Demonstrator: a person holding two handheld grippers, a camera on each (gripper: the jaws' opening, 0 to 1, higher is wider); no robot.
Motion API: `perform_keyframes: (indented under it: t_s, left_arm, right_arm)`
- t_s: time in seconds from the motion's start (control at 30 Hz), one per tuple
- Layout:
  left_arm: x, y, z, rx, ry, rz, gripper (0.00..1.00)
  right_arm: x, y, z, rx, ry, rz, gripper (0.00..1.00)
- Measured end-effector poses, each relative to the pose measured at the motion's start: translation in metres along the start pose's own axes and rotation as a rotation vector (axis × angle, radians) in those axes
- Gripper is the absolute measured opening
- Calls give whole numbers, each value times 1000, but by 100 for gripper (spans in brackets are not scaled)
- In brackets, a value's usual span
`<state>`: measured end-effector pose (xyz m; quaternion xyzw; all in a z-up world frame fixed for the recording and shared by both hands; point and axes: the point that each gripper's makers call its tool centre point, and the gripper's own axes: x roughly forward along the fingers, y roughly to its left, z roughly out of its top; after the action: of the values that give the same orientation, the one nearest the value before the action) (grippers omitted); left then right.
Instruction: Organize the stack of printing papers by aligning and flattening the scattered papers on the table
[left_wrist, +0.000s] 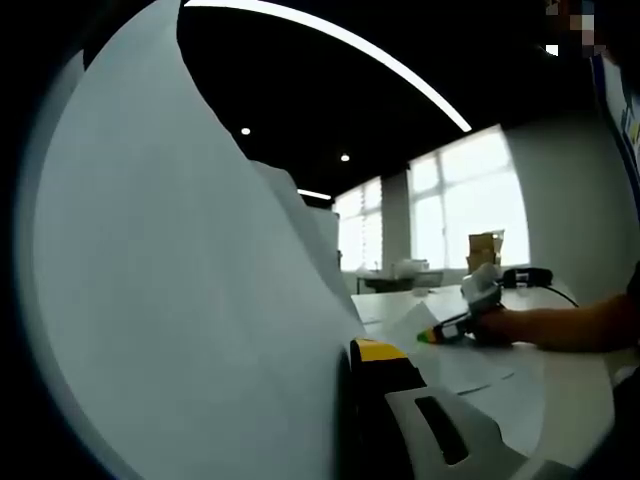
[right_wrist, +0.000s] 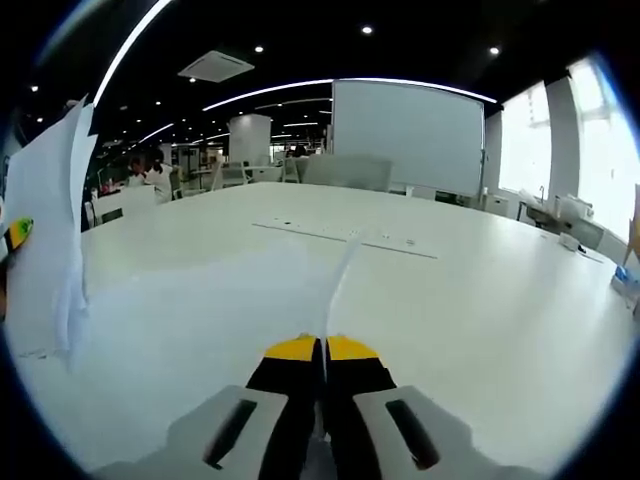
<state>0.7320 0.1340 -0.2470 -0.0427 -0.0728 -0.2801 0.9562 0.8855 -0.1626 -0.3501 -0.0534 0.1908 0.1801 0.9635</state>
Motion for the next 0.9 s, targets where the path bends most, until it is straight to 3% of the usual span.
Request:
perform_keyframes:
  t_s: [0.9]
  left_arm:
    - [0, 4, 0, -2, -4, 3, 10]
  right_arm:
    - [-2, 1, 0, -1, 5, -6, 0]
